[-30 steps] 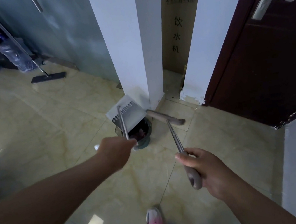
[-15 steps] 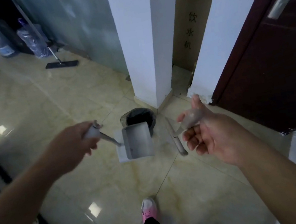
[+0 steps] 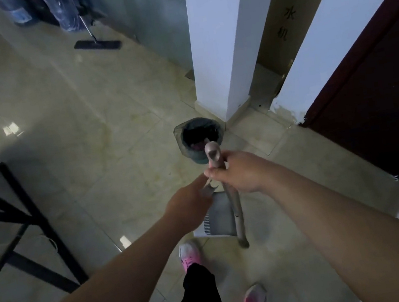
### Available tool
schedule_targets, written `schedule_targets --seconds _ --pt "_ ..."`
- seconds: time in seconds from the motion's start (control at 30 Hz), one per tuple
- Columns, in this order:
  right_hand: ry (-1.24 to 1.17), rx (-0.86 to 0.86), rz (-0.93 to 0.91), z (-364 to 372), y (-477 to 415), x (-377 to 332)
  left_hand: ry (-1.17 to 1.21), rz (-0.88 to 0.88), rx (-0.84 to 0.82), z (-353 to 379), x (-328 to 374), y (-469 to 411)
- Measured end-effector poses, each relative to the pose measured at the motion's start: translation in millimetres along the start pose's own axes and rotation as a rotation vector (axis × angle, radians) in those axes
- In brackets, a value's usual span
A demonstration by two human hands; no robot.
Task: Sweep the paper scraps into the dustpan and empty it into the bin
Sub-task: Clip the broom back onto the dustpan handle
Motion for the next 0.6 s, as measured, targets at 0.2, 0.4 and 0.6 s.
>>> schedule_targets --seconds 0.2,0.4,0.6 --pt "-0.057 -0.034 -0.013 1.6 -27.6 -15.0 0.105 -0.091 0.003 -6.7 -15.8 -22.4" --pt "-0.103 0.012 -0.024 1.1 -57.2 -24.7 0.314 -0.132 0.019 -26.0 -33.3 -49.7" --pt "-0.126 -0.042 -0.012 15.4 -93.6 -40.6 0.418 -0.186 0.052 -33.9 -62.6 -76.7"
Point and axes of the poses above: each hand's wrist, its own y-axis away from the middle knuckle, its own z-axis out of the palm, x = y × z, the point moved 1 cm from there along -y, towards the middle knuckle, and after that the axes turned 8 degrees about x, right-handed, at the moved point
